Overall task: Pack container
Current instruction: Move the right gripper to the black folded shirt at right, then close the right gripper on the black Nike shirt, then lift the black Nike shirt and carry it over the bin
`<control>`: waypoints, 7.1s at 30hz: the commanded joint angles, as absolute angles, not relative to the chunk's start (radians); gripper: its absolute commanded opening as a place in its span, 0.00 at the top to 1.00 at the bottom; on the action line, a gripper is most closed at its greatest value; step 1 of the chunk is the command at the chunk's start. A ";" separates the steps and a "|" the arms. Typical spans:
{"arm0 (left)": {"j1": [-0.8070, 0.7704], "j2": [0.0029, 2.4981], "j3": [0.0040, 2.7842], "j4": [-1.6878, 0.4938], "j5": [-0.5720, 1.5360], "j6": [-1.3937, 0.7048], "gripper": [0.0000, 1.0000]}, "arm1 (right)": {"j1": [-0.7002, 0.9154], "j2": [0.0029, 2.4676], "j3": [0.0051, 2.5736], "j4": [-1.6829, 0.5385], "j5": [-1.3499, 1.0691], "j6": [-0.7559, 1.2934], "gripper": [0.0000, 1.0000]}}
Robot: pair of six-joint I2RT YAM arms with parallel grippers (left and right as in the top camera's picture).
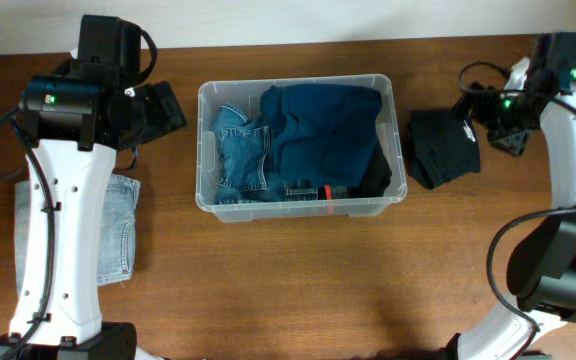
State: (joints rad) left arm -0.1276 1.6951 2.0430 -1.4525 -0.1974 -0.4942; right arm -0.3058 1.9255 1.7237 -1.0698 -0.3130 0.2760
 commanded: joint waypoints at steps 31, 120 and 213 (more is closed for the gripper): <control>-0.123 1.699 2.041 -1.452 -0.198 -0.484 0.01 | -0.432 1.995 1.174 -0.351 -0.555 0.353 0.01; -0.123 1.699 2.041 -1.452 -0.198 -0.484 0.01 | -0.279 2.131 1.746 -1.081 0.138 0.242 0.02; -0.123 1.699 2.041 -1.452 -0.198 -0.485 0.01 | 0.664 2.212 2.156 -1.100 0.038 0.352 0.95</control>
State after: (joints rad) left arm -0.1276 1.6951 2.0430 -1.4521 -0.1974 -0.4942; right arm 0.6495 2.1803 2.1487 -1.1042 0.0071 0.3195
